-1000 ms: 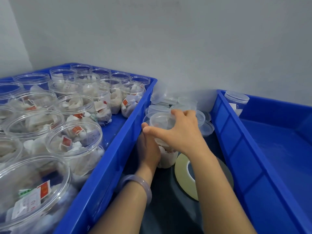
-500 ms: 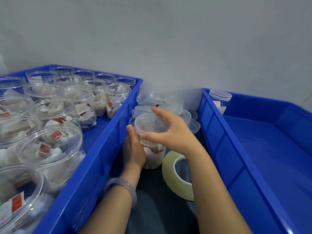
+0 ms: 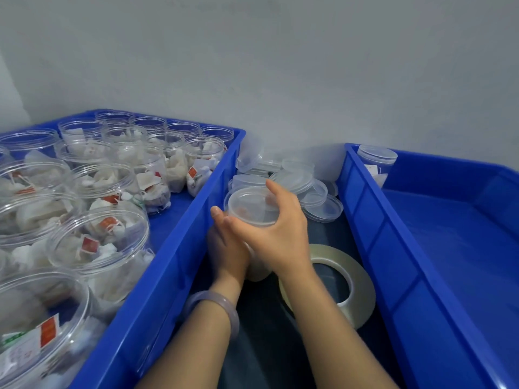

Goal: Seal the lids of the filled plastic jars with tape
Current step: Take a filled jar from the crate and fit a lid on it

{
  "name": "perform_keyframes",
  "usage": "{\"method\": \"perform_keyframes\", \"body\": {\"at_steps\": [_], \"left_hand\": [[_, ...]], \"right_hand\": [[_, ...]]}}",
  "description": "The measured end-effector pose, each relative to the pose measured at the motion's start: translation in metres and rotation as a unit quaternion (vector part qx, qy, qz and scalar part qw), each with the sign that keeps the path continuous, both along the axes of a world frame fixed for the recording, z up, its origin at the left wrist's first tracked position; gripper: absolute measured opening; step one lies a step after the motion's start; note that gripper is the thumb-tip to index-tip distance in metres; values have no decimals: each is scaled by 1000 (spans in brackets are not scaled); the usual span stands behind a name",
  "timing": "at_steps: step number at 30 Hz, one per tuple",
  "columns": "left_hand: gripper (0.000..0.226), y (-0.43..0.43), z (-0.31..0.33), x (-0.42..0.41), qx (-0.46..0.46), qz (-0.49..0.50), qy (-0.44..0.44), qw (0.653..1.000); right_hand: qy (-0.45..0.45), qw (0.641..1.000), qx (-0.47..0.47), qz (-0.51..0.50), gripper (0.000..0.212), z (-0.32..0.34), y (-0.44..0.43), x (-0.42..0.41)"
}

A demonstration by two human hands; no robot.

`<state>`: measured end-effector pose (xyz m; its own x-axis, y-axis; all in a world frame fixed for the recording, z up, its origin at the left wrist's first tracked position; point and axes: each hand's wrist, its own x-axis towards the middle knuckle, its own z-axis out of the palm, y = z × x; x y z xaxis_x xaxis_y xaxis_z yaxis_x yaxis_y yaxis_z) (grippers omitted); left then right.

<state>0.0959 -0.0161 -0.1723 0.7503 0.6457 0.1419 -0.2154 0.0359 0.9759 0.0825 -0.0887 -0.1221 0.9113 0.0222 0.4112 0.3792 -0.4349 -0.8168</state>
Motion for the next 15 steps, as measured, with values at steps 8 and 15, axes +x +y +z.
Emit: {"method": "perform_keyframes", "body": {"at_steps": [8,15], "left_hand": [[56,6,4,-1,-82,-4,57,995],[68,3,1,0,-85,-112,47,989]], "right_hand": [[23,995,90,27,107,-24,-3,-2],[86,996,10,-17,70,-36,-41,-16]]}}
